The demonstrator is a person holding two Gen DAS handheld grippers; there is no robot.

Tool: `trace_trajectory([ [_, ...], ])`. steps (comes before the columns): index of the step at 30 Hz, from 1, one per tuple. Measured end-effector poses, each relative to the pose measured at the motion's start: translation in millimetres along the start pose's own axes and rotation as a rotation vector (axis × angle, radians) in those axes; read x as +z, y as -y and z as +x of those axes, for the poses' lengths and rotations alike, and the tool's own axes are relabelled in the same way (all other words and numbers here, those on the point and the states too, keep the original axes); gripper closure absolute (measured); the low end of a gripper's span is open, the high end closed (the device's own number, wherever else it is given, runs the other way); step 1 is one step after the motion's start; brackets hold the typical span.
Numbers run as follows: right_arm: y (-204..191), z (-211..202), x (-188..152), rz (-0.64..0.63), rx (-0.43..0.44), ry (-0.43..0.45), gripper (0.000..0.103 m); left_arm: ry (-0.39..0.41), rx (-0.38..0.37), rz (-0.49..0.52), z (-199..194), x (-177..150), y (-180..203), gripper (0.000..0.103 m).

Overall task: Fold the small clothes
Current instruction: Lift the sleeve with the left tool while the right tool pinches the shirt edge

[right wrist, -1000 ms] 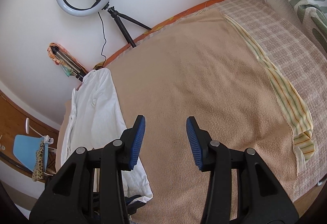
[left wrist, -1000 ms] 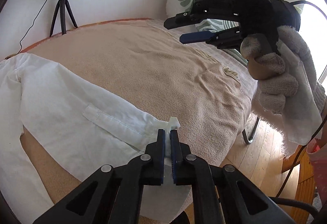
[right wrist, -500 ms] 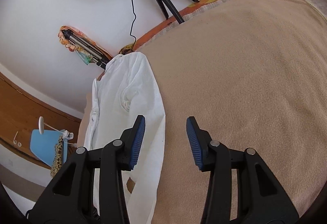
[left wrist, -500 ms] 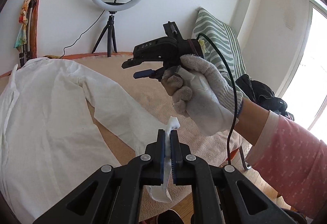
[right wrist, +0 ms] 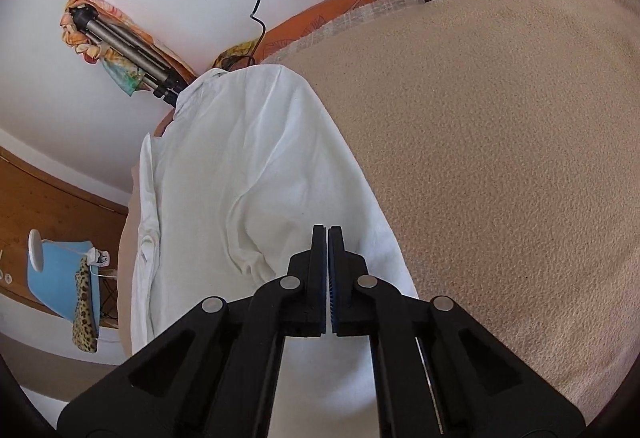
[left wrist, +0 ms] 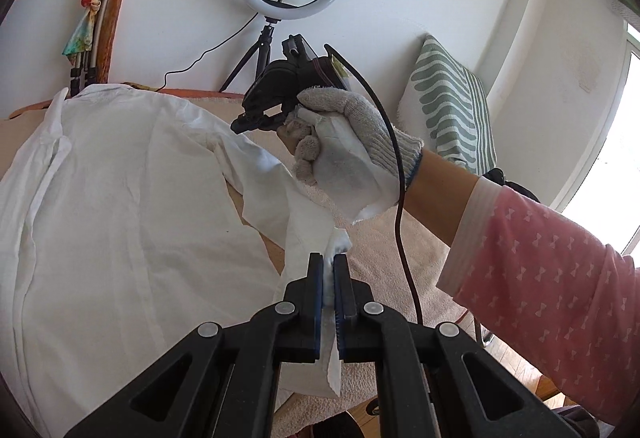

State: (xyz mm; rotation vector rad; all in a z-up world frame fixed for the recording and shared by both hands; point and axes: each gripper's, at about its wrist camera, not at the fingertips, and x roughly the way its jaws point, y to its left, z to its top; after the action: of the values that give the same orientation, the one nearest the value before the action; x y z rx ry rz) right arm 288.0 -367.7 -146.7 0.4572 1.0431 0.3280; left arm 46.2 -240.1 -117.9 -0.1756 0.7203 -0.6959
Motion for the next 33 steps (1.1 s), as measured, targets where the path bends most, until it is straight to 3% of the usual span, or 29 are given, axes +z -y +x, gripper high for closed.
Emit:
trace_trajectory([
  [5,-4.6,-17.9,11.4,-0.007,-0.059,0.056,0.097,0.002,0.003,-0.021,-8.3,-7.8,-8.8,0.101],
  [7,7.2,-13.7,8.6,0.028,-0.078,0.029,0.065,0.002,0.003,-0.019,-10.2,-9.5,-10.1,0.101],
  [9,18.0,-3.9,1.2,0.050,-0.092,-0.007,0.055,0.002,0.003,-0.019,-10.6,-9.7,-9.9,0.101],
  [11,25.4,4.0,-5.9,0.073,-0.056,-0.030,0.057,0.003,0.006,-0.022,-10.9,-10.4,-10.9,0.101],
  [13,24.0,4.9,-7.3,0.082,-0.026,-0.035,0.098,0.003,0.010,-0.032,-10.7,-11.1,-13.2,0.101],
  [16,-1.6,-8.2,0.5,0.019,-0.058,0.003,0.099,0.011,0.007,-0.065,-12.3,-11.2,-19.4,0.101],
  [20,-67.0,-22.7,17.1,-0.164,-0.206,0.035,0.100,0.012,-0.016,-0.144,-14.3,-14.6,-31.6,0.101],
  [26,-147.1,20.9,19.3,-0.385,-0.350,-0.054,0.100,0.002,-0.043,-0.285,-20.5,-31.5,-57.0,0.101],
  [30,-166.1,66.5,7.5,-0.420,-0.356,-0.144,0.100,0.012,-0.019,-0.344,-30.4,-39.9,-73.8,0.101],
  [33,-169.0,87.2,1.8,-0.399,-0.295,-0.211,0.095,0.005,0.029,-0.361,-40.6,-45.4,-85.2,0.088],
])
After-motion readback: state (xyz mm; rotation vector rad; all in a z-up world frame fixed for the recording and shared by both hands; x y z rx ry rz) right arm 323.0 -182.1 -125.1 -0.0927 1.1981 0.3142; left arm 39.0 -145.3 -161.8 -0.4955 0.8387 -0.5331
